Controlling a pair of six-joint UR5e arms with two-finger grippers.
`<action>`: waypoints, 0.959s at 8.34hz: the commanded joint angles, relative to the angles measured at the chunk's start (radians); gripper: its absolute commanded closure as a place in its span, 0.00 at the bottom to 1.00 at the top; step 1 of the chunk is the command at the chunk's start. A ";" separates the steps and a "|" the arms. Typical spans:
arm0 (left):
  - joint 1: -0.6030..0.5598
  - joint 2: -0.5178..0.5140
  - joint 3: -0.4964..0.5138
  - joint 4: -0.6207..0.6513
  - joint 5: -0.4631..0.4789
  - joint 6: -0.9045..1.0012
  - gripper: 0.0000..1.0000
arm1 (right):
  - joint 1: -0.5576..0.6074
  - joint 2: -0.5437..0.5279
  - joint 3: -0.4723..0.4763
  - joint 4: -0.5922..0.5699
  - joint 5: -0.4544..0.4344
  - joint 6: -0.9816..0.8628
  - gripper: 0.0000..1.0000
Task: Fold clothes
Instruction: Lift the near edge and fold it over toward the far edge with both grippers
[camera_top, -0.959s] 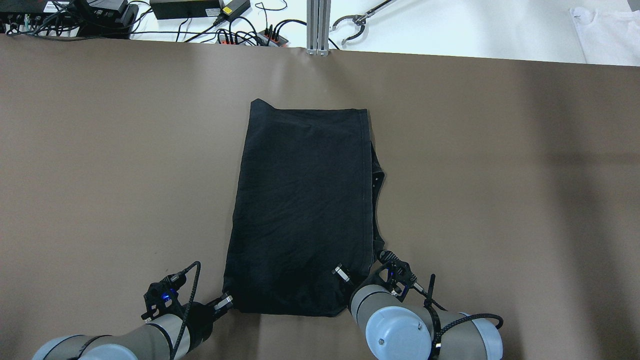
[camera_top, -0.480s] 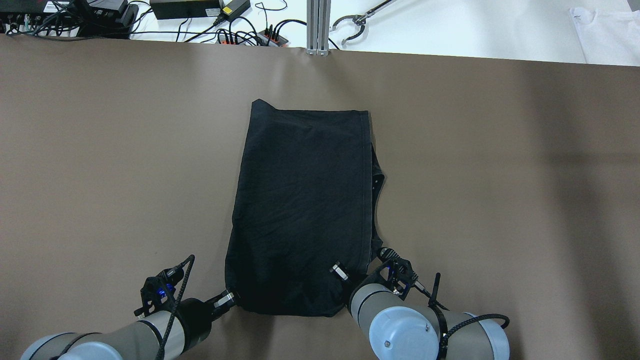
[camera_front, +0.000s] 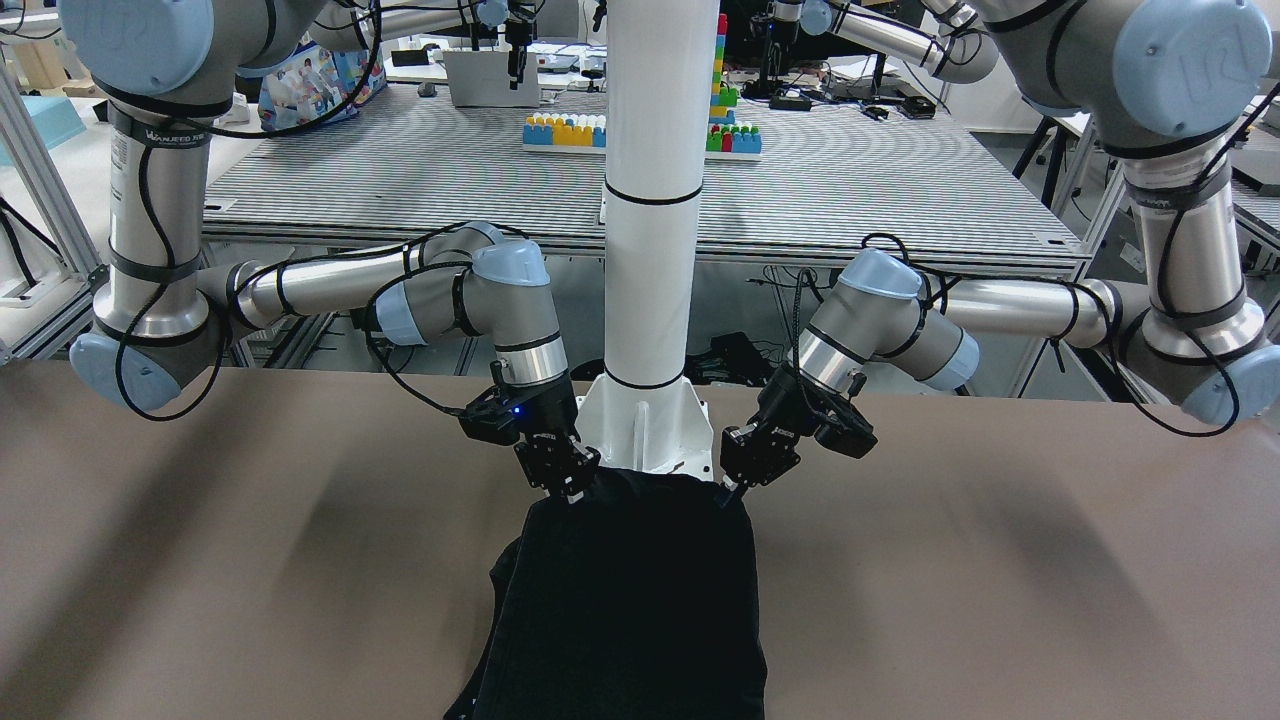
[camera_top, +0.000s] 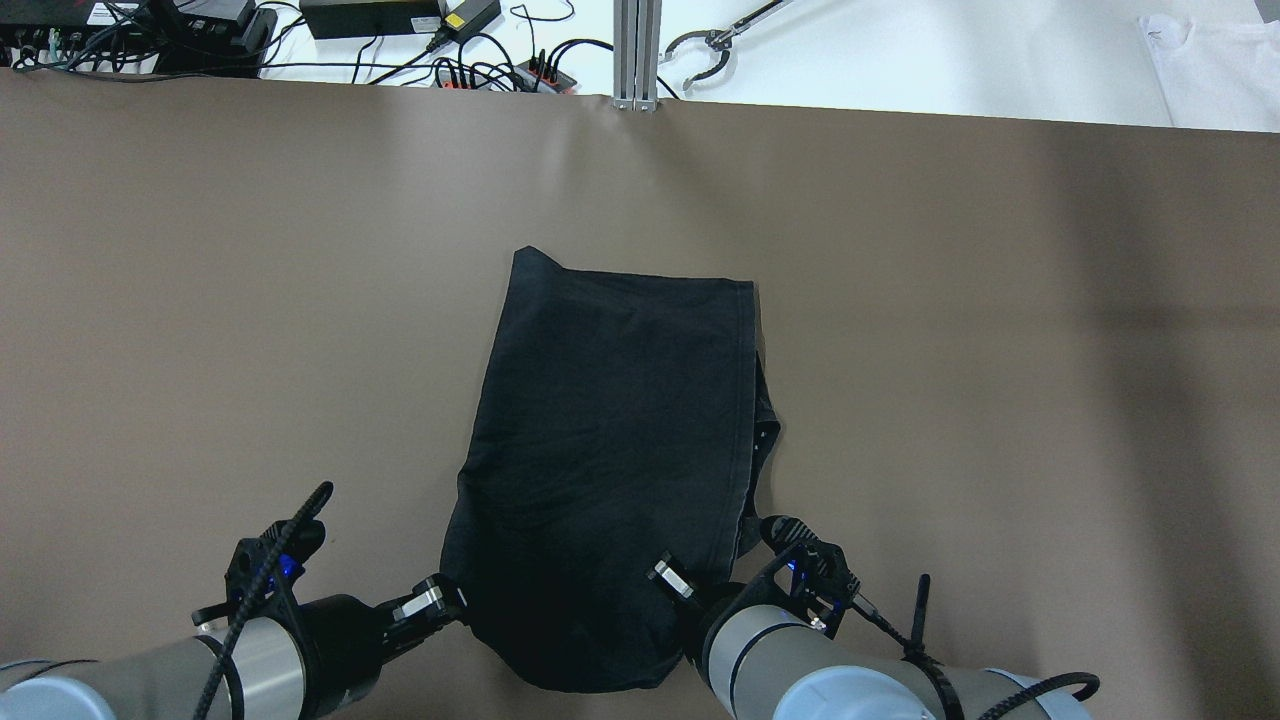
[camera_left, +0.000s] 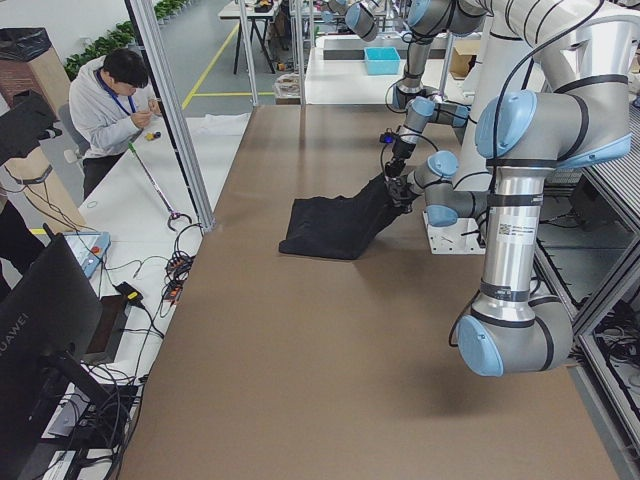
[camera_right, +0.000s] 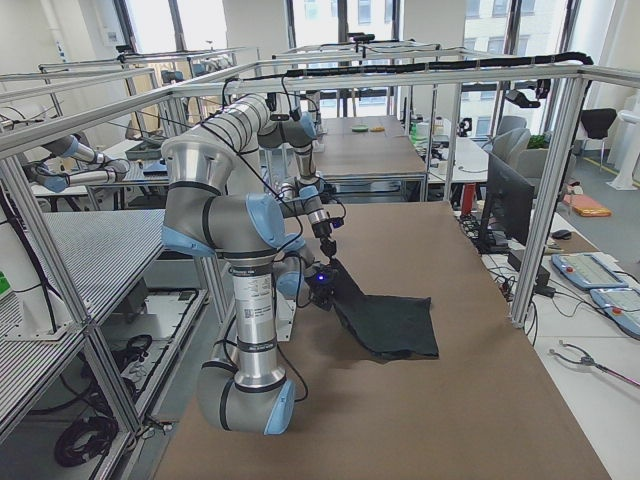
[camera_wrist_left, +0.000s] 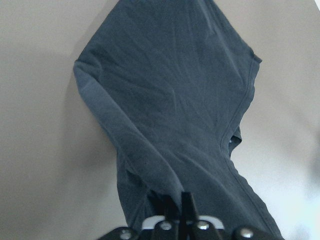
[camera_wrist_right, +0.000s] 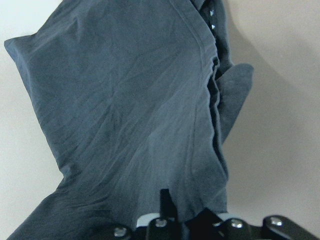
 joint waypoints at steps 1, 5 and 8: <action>-0.190 -0.203 0.050 0.286 -0.131 0.099 1.00 | 0.107 0.001 -0.021 -0.015 0.026 -0.049 1.00; -0.327 -0.320 0.257 0.313 -0.140 0.225 1.00 | 0.242 0.086 -0.168 -0.016 0.034 -0.126 1.00; -0.392 -0.441 0.438 0.313 -0.163 0.282 1.00 | 0.319 0.151 -0.265 -0.013 0.036 -0.153 1.00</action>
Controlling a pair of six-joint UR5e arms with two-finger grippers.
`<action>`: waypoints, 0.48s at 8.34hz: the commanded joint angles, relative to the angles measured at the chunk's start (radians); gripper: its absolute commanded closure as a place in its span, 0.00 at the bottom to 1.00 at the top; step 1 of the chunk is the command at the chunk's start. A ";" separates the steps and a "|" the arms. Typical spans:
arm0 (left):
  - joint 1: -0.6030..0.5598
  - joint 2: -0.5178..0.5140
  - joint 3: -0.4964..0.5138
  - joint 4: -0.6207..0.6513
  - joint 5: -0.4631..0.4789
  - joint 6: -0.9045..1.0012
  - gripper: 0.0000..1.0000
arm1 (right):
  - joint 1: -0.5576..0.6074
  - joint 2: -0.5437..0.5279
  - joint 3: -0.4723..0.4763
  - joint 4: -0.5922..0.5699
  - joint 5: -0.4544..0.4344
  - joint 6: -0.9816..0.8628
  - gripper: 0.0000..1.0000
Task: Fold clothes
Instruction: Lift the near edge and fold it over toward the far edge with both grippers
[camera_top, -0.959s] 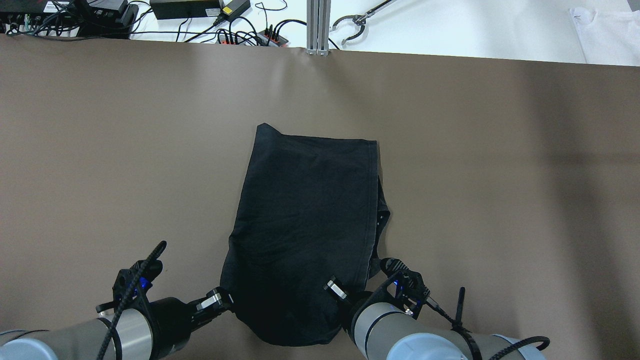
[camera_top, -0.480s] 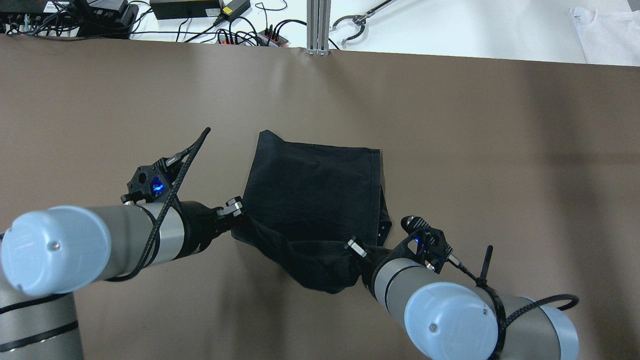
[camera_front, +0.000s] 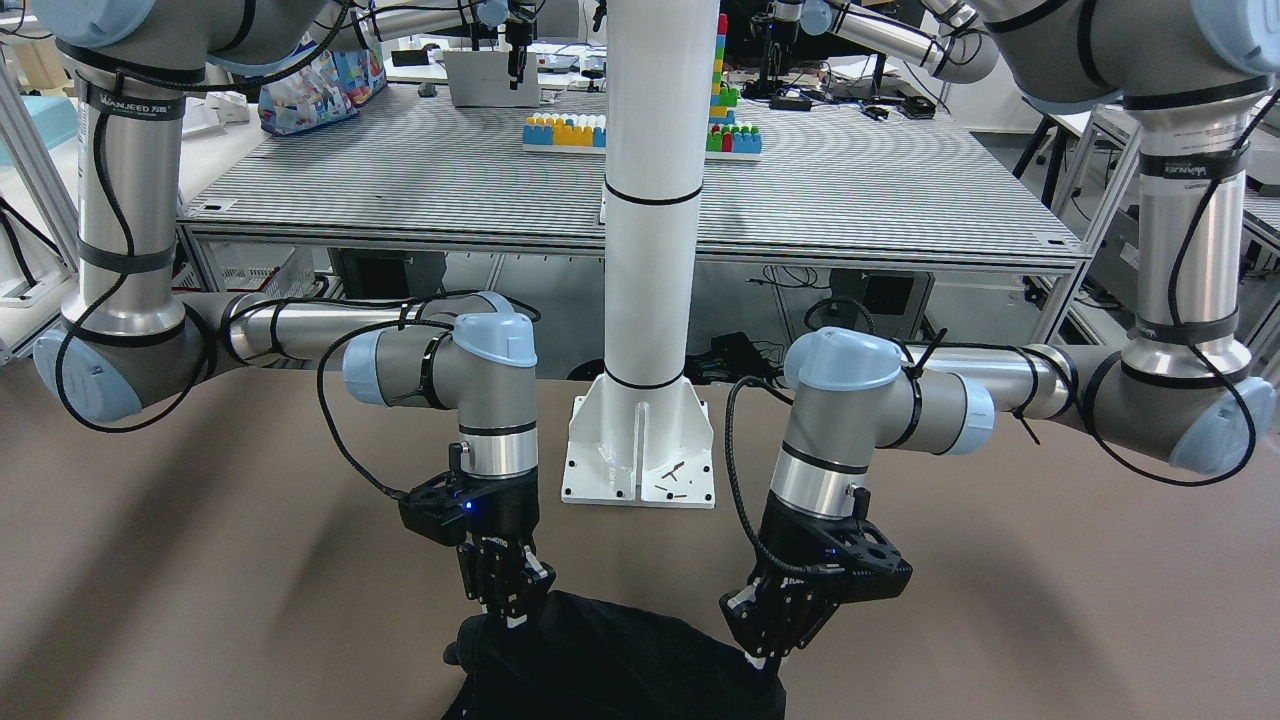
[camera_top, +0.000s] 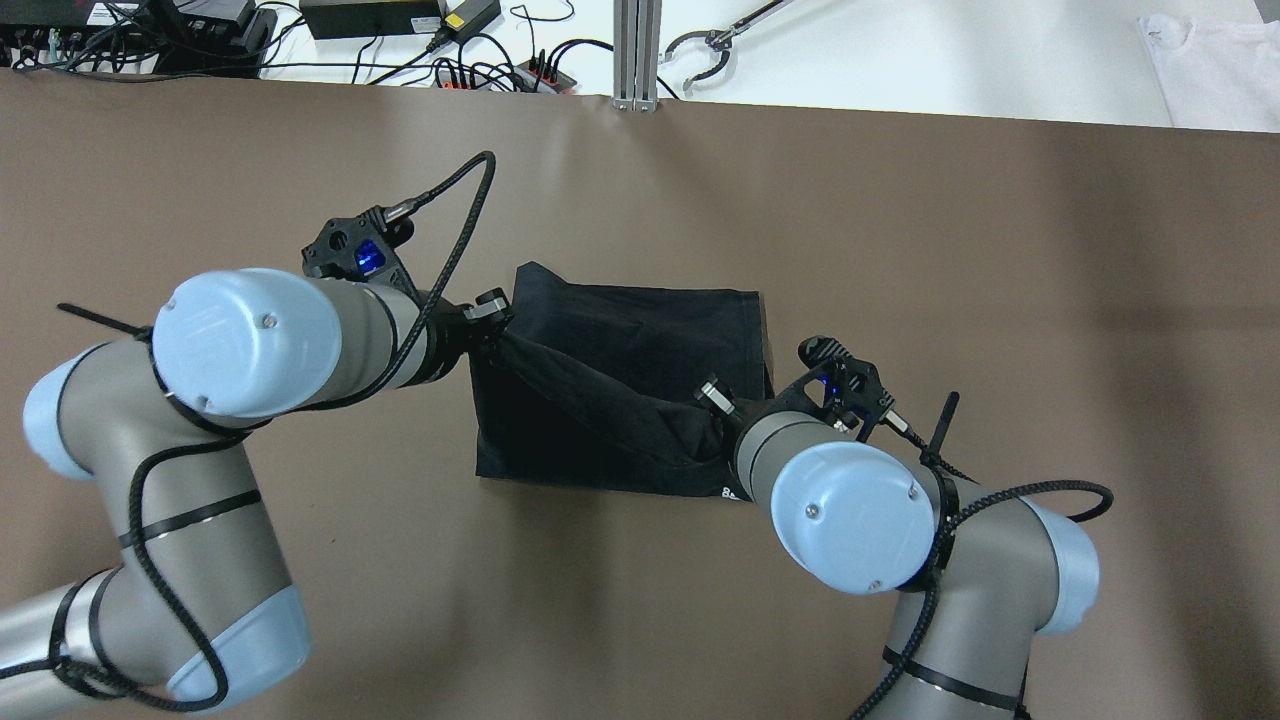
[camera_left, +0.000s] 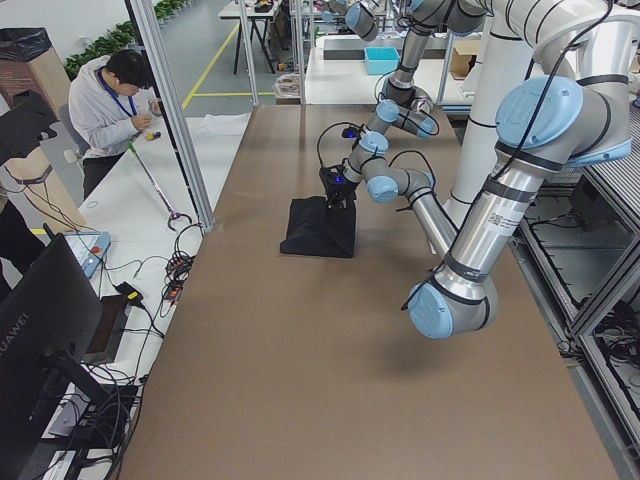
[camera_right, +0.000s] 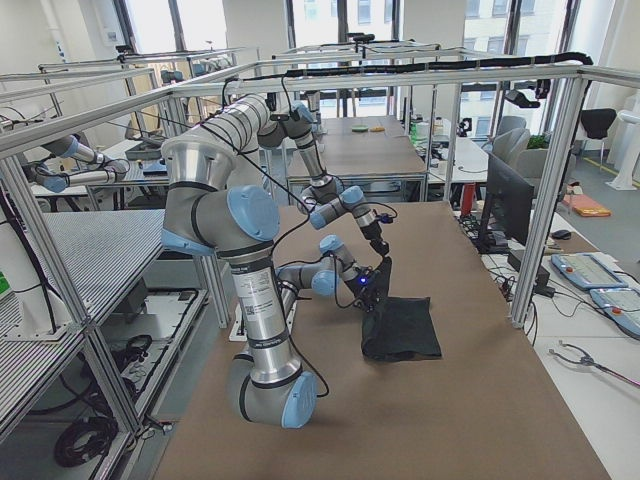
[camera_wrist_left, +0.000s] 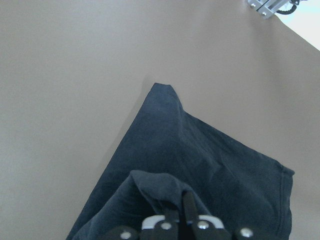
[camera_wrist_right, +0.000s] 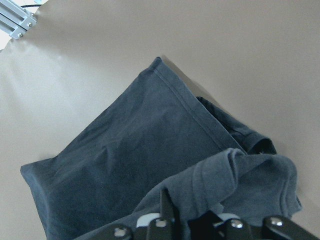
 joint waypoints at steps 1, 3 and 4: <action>-0.054 -0.130 0.191 -0.001 -0.009 0.052 1.00 | 0.075 0.081 -0.124 0.002 0.012 -0.055 1.00; -0.057 -0.193 0.307 -0.015 -0.007 0.069 1.00 | 0.121 0.176 -0.273 0.005 0.058 -0.097 1.00; -0.057 -0.201 0.325 -0.016 -0.006 0.101 1.00 | 0.141 0.219 -0.353 0.010 0.060 -0.105 1.00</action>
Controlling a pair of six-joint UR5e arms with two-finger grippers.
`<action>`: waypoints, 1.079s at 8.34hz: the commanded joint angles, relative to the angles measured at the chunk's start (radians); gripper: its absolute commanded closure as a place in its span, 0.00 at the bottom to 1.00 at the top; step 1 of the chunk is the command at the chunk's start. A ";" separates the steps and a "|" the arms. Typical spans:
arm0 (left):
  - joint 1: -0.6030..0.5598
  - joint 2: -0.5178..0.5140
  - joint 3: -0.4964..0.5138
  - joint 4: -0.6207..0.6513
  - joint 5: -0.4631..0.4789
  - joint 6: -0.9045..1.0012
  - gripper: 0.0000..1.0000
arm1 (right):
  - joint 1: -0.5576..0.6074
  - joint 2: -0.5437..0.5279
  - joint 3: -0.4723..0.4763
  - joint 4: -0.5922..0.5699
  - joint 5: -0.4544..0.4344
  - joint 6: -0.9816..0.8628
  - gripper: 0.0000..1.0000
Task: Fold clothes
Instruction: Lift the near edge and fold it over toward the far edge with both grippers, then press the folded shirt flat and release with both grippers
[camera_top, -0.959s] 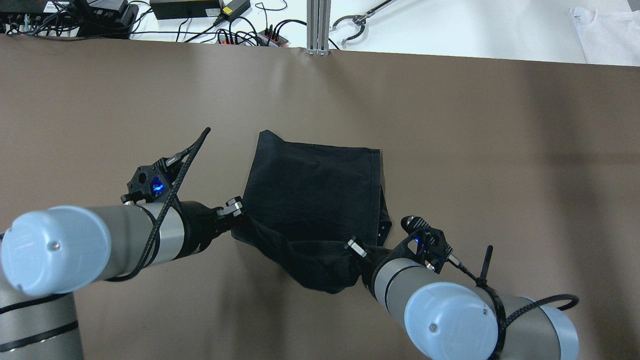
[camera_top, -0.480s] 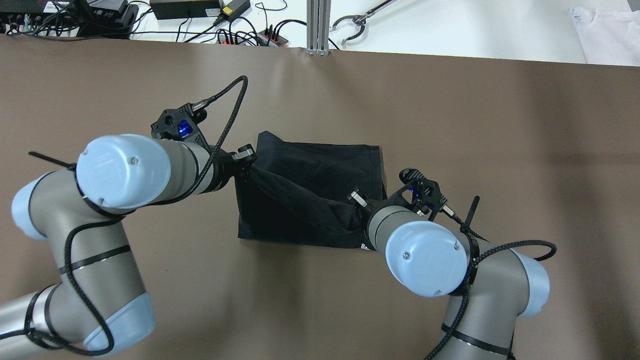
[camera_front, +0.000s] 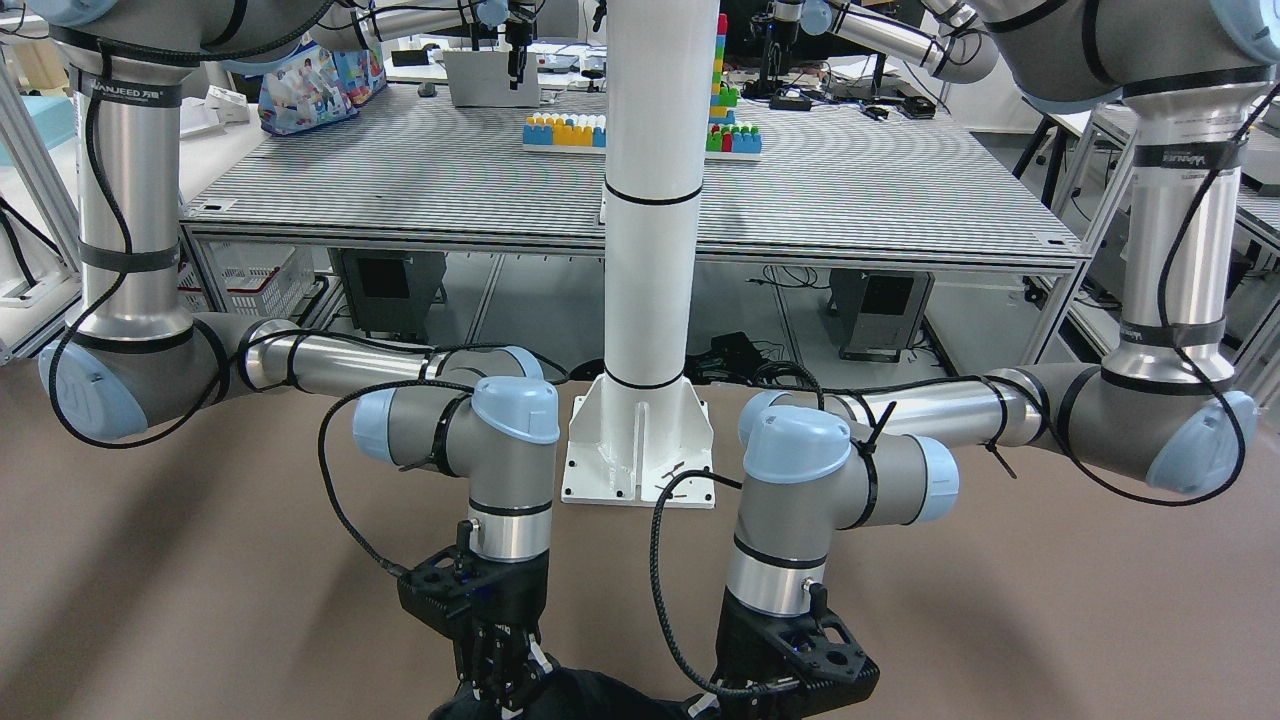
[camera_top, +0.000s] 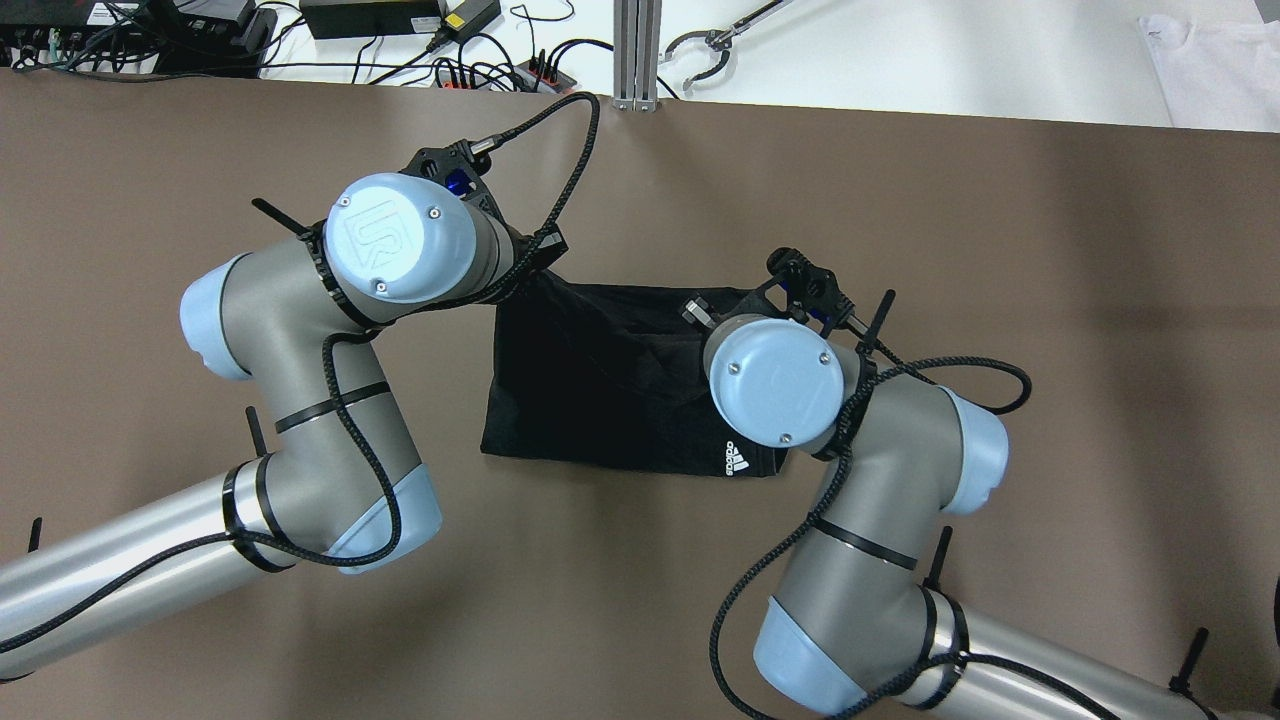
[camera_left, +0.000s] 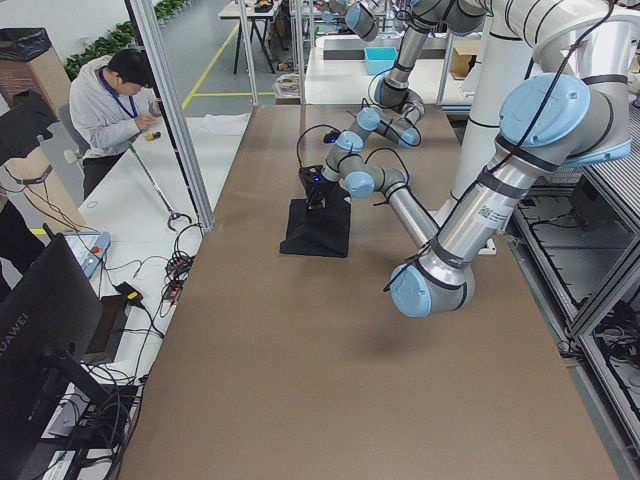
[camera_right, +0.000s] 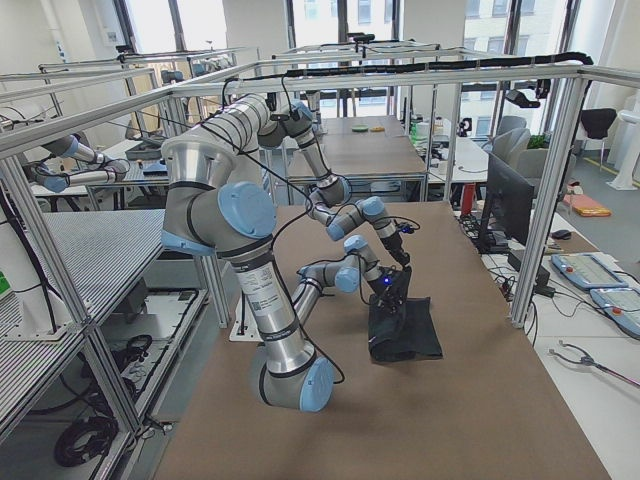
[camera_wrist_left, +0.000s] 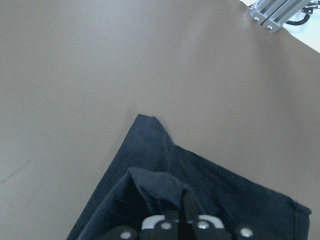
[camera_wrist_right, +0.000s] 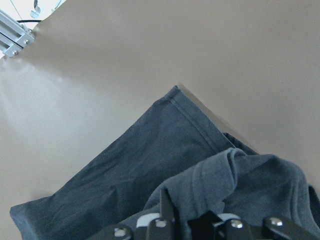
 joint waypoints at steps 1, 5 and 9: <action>-0.005 -0.037 0.079 -0.007 0.004 0.045 1.00 | 0.054 0.117 -0.213 0.034 0.026 -0.032 1.00; -0.030 -0.035 0.137 -0.020 0.005 0.166 0.37 | 0.093 0.127 -0.366 0.192 0.049 -0.191 0.11; -0.122 -0.023 0.047 -0.050 -0.165 0.159 0.00 | 0.134 0.168 -0.352 0.200 0.231 -0.187 0.06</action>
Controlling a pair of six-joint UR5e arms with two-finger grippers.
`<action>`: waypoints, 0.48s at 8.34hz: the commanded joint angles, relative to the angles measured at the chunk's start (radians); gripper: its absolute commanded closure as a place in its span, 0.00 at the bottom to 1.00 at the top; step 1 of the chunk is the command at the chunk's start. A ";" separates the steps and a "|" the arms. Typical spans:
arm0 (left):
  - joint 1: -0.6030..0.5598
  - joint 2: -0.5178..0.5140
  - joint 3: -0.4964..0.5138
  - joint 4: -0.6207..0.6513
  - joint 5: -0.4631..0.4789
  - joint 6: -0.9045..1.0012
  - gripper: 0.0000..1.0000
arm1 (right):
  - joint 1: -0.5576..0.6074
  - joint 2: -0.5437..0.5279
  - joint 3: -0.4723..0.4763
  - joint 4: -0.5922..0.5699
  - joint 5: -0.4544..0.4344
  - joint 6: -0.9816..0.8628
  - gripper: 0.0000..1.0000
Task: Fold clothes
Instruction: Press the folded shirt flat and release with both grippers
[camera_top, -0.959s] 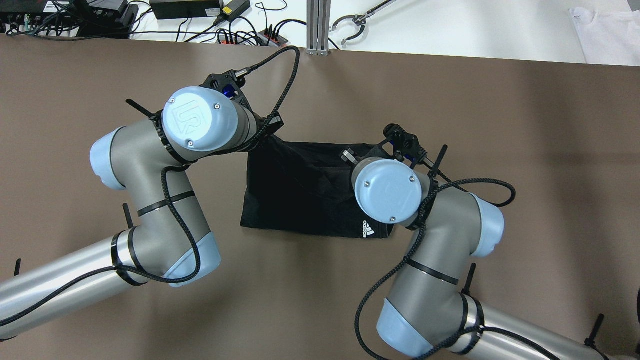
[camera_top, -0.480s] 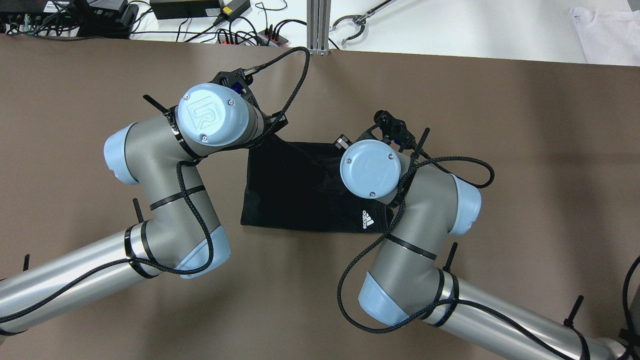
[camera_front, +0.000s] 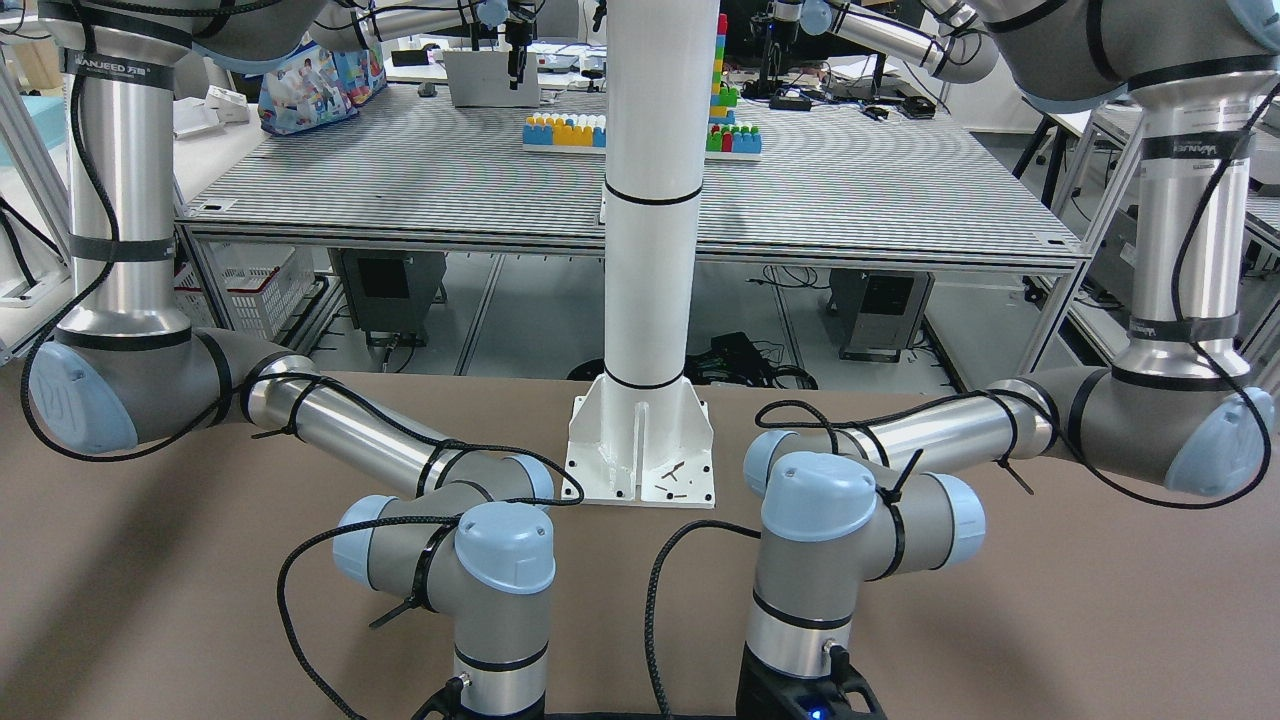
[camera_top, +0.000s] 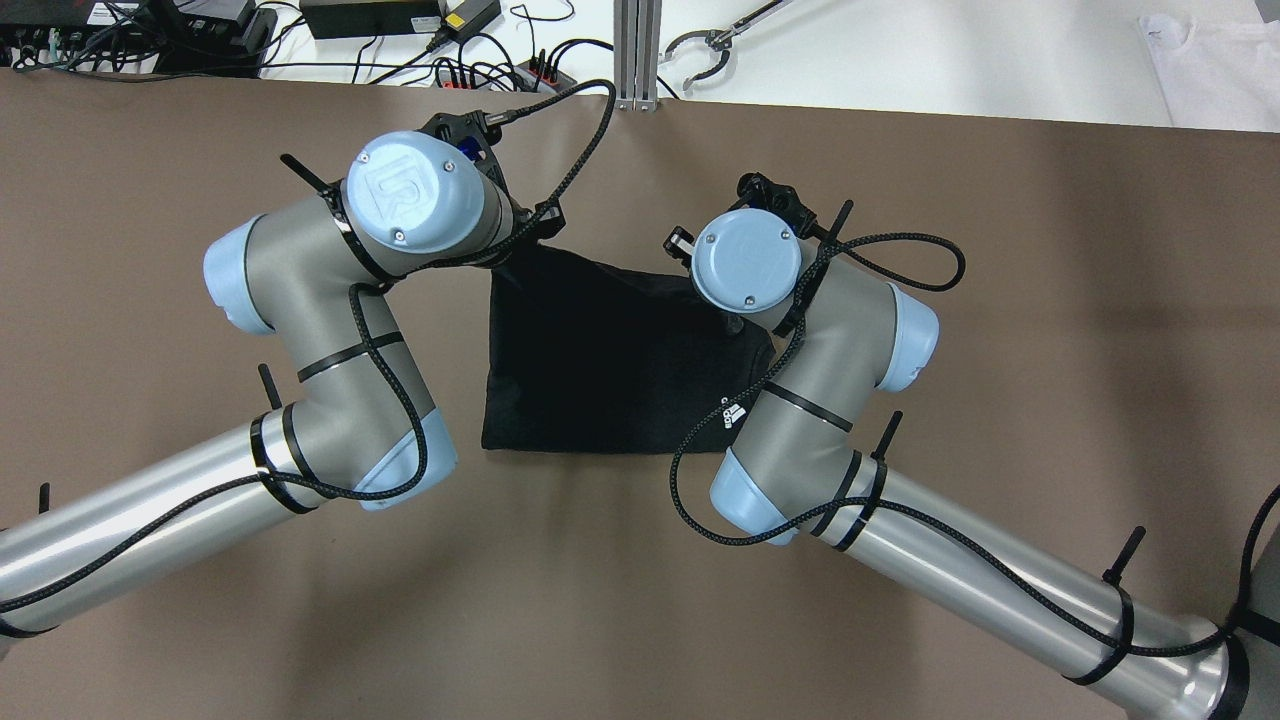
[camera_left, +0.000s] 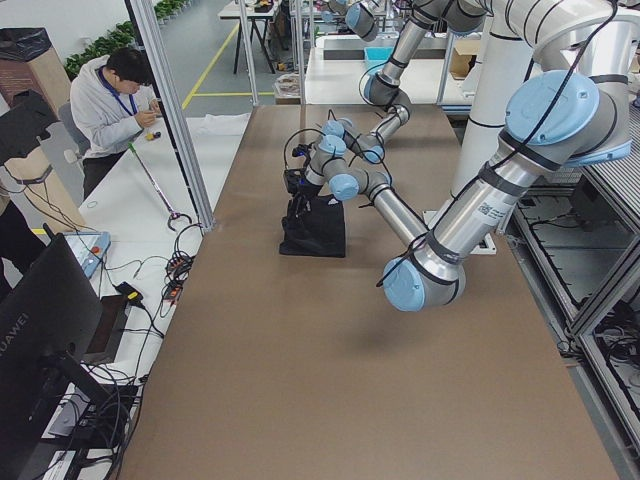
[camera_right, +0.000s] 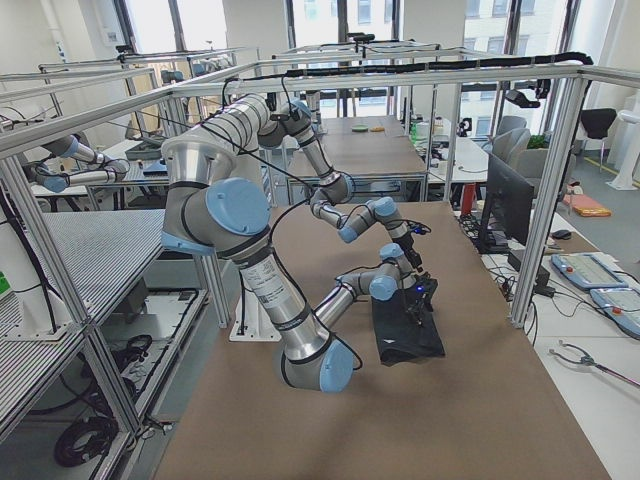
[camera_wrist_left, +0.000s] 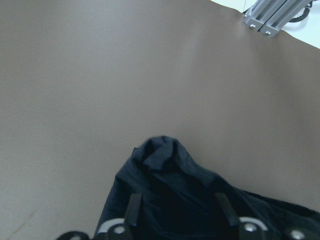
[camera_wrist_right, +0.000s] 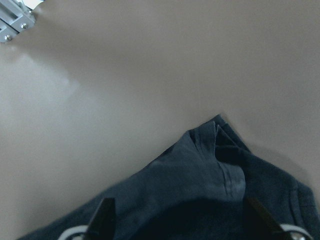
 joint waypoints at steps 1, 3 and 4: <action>-0.069 0.024 -0.078 -0.004 -0.139 0.000 0.00 | -0.016 0.036 0.004 0.005 0.062 0.018 0.06; -0.076 0.040 -0.089 -0.004 -0.159 0.005 0.00 | -0.069 0.040 0.001 0.006 0.042 0.025 0.07; -0.076 0.054 -0.087 -0.004 -0.157 0.011 0.00 | -0.074 0.038 -0.006 0.004 0.024 0.020 0.07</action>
